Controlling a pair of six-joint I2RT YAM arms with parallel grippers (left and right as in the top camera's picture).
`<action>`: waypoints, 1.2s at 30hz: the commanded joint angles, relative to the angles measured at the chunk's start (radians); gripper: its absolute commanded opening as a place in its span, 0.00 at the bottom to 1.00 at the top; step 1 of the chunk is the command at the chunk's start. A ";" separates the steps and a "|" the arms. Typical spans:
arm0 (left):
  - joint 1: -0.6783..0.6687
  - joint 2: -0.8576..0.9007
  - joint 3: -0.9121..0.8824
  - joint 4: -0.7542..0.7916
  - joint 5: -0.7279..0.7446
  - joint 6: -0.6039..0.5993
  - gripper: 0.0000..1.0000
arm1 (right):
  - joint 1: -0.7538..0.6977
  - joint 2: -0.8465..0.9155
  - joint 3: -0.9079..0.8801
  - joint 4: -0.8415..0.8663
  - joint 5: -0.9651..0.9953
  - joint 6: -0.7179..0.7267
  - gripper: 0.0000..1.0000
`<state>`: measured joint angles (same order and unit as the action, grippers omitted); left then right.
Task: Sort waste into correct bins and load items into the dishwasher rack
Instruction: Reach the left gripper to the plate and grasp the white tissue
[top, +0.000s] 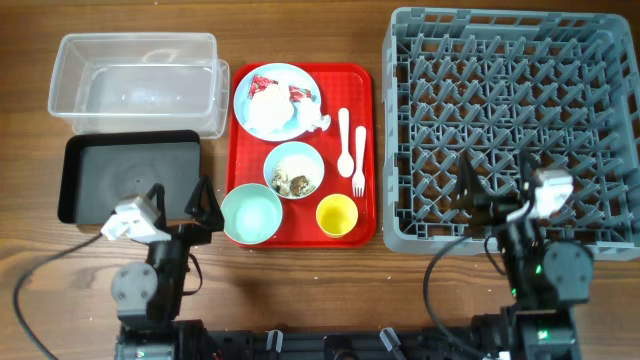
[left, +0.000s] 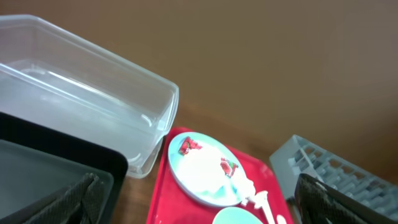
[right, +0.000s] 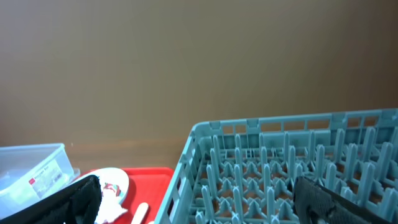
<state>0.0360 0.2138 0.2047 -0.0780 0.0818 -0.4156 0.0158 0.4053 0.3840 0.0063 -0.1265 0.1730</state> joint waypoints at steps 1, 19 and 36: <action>0.007 0.152 0.180 -0.064 0.026 0.082 1.00 | -0.004 0.141 0.151 -0.051 0.005 -0.017 1.00; -0.082 1.147 1.347 -0.902 0.124 0.190 1.00 | -0.004 0.589 0.729 -0.596 -0.102 -0.016 1.00; -0.261 1.881 1.782 -1.044 0.146 0.169 1.00 | -0.004 0.783 0.849 -0.786 -0.123 -0.010 1.00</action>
<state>-0.2077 2.0281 1.9640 -1.1587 0.1677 -0.2451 0.0158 1.1736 1.2087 -0.7700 -0.2302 0.1661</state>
